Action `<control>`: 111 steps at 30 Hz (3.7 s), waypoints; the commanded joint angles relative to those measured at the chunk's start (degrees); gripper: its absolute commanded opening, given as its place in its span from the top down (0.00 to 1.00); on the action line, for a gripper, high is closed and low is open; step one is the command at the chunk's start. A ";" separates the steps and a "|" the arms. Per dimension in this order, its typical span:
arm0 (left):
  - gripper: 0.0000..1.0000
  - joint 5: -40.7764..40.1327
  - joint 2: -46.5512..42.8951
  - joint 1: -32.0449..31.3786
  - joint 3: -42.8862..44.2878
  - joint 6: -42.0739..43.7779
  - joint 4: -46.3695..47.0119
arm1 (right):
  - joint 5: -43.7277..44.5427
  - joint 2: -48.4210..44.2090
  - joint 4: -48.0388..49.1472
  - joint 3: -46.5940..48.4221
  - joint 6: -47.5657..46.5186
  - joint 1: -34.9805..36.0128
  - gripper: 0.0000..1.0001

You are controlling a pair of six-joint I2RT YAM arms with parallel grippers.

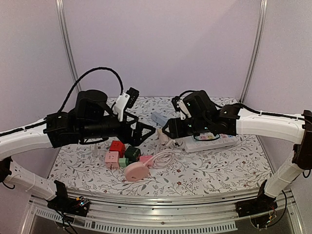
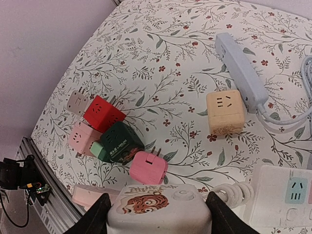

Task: Pull the plug off the socket

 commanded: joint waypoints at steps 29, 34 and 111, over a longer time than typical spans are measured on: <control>0.36 6.40 16.48 0.98 0.73 -4.05 8.00 | -3.47 -1.39 6.24 1.16 -0.44 0.34 0.82; 0.34 6.62 17.75 1.23 1.44 -3.44 7.99 | -3.79 -0.15 6.59 1.90 -0.37 0.26 0.82; 1.00 5.10 5.88 9.33 -8.25 -8.65 4.32 | 11.88 -5.68 9.97 -8.03 2.92 -2.93 0.83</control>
